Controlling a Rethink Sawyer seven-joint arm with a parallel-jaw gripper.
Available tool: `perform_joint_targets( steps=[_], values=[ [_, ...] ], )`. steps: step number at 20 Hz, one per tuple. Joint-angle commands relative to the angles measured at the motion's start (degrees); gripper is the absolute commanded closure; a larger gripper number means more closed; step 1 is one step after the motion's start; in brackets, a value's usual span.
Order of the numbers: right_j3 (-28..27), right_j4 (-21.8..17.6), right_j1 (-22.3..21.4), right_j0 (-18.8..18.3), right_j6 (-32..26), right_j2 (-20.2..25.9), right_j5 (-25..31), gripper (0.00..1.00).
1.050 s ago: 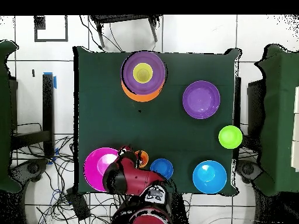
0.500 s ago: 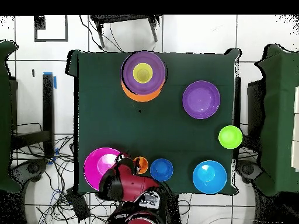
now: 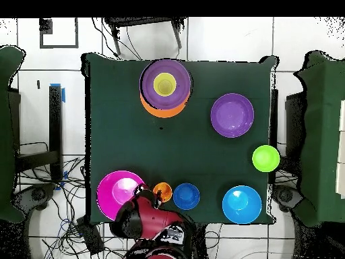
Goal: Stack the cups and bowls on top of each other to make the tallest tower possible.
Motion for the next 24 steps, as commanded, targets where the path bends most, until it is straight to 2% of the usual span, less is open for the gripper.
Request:
perform_joint_targets(
  steps=[1,13,14,17,20,24],
  values=[
    [1.2,0.2,4.6,-2.1,11.2,3.5,-3.4,0.00],
    [-0.9,1.3,7.1,-1.9,12.0,5.5,-6.2,0.00],
    [-0.9,0.9,7.3,-2.0,12.2,5.6,-7.8,1.00],
    [-1.1,-0.5,7.0,-3.2,11.0,6.5,-6.9,1.00],
    [-0.2,0.2,4.8,-3.2,10.0,7.2,-2.9,1.00],
    [0.7,2.6,-2.2,-0.8,8.2,5.8,4.0,1.00]
  ],
)
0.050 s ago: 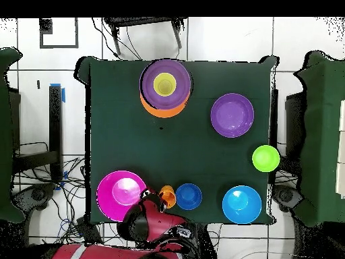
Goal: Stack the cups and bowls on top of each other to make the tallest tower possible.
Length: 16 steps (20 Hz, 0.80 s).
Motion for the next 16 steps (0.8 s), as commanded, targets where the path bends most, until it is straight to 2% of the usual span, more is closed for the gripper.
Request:
perform_joint_targets(
  steps=[1,3,7,11,13,16],
  values=[
    [-0.6,3.2,-7.6,2.4,7.5,5.1,10.6,1.00],
    [-2.3,3.5,-11.8,3.6,4.8,3.2,17.3,1.00],
    [-7.8,2.9,-18.3,8.4,1.7,-2.2,31.9,1.00],
    [-17.3,-0.6,-20.3,12.3,-0.3,-7.1,47.4,1.00],
    [-21.7,-3.2,-20.4,13.3,-2.1,-8.3,51.5,1.00],
    [-26.7,-6.6,-21.2,11.1,-6.8,-4.9,58.7,1.00]
  ],
)
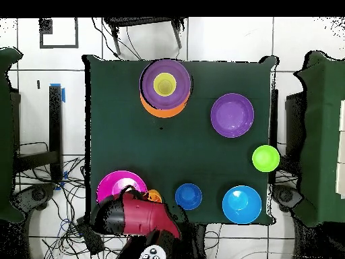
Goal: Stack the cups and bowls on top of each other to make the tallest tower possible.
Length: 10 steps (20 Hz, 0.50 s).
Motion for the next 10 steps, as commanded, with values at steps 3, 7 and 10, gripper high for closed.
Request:
perform_joint_targets(
  steps=[3,7,10],
  values=[
    [-22.3,-8.4,-4.1,-2.4,-10.5,5.1,23.2,1.00],
    [-27.3,-10.9,-2.5,-5.9,-14.9,10.9,24.8,1.00],
    [-30.7,-12.5,-1.3,-7.3,-16.1,13.6,27.1,1.00]
  ],
)
